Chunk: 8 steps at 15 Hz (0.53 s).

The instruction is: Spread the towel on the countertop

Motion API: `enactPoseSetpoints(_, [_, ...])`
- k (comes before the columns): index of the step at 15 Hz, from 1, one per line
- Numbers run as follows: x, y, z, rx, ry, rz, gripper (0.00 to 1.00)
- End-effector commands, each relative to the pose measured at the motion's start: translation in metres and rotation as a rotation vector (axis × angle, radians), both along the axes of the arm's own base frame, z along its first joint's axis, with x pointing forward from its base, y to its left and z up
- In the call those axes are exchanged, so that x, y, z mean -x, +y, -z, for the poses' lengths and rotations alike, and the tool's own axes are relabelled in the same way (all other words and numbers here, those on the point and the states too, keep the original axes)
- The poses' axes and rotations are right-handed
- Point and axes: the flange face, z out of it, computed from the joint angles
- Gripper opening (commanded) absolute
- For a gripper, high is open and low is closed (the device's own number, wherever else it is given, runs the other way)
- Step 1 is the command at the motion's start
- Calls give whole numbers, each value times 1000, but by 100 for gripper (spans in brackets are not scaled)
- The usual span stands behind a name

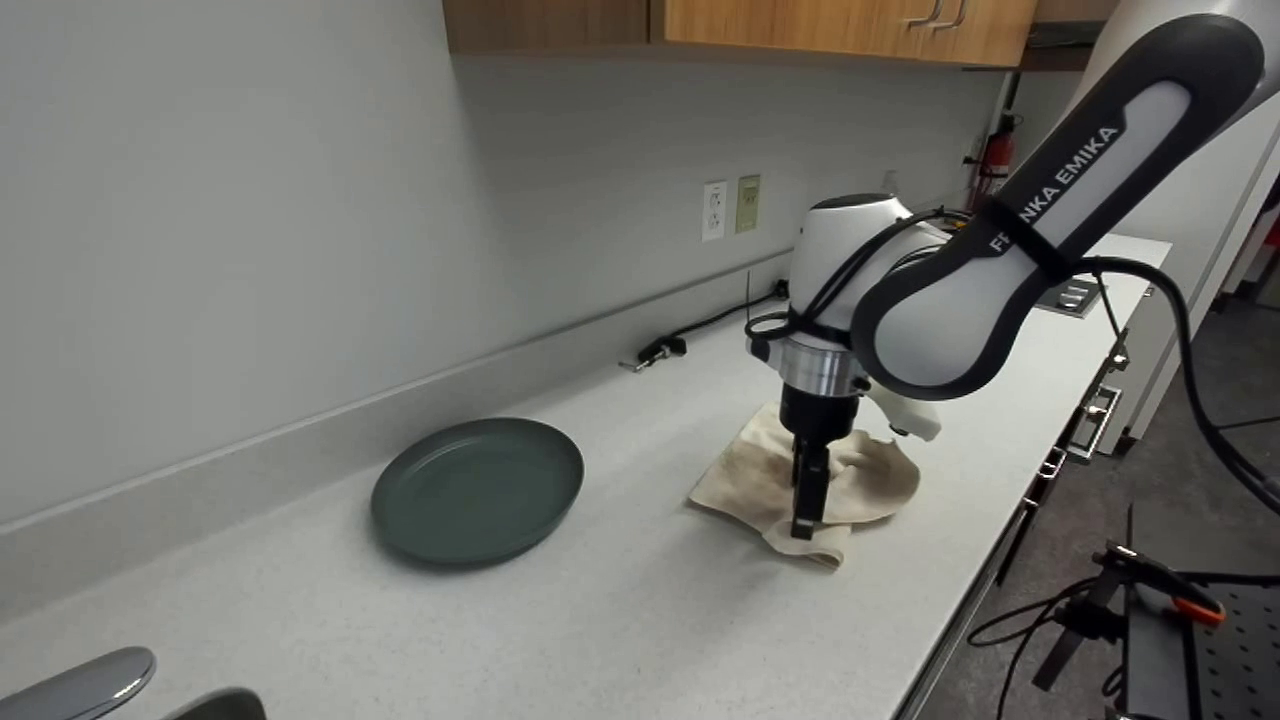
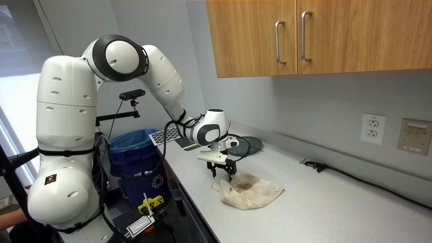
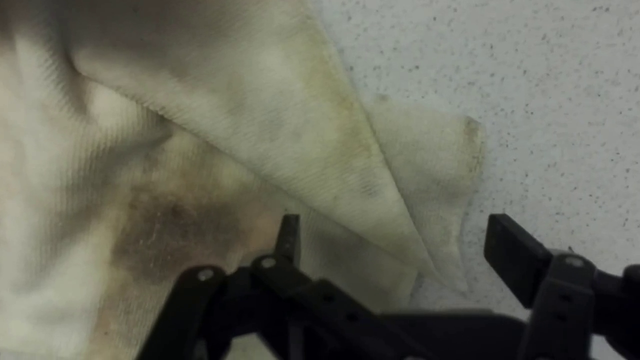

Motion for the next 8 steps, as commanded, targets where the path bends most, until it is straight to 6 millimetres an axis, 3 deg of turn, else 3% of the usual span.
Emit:
enactPoseSetpoints(1, [-11, 6, 3, 14, -19, 10, 78])
enactPoseSetpoints(2, [-12, 6, 4, 14, -20, 12, 65])
enactPoseSetpoints(8, [-15, 5, 7, -2, -14, 54, 19])
